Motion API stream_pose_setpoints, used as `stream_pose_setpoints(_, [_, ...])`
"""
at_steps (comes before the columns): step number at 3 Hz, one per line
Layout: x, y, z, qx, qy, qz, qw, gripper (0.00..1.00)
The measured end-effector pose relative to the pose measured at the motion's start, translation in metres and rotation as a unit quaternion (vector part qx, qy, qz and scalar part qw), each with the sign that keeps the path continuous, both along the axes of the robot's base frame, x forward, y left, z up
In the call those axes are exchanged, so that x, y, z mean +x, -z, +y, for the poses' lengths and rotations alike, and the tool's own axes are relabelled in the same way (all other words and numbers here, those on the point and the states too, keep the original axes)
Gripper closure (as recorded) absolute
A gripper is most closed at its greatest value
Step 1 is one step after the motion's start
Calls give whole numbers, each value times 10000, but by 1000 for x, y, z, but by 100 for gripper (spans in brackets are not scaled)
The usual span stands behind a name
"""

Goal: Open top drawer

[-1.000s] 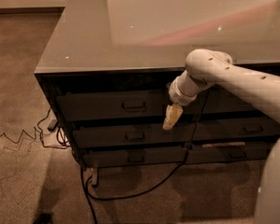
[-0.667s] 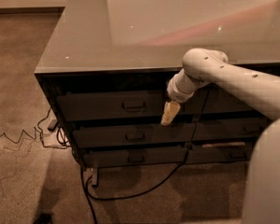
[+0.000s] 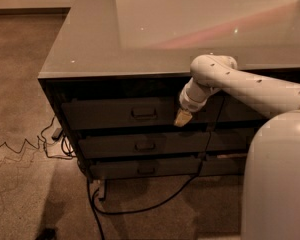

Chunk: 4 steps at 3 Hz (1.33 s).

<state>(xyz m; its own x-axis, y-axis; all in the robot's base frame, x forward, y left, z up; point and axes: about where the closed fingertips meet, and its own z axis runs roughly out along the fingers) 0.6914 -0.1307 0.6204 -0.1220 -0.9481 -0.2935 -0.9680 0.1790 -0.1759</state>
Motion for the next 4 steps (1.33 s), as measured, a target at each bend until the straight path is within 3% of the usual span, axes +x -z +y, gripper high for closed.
stream_pose_setpoints(2, [1,-16,0,0,0,1,10000,88])
stream_pose_setpoints(3, [0,-19,0,0,0,1,10000,100])
stream_pose_setpoints(4, [-15,-25,-1,42,-5,72,10000,100])
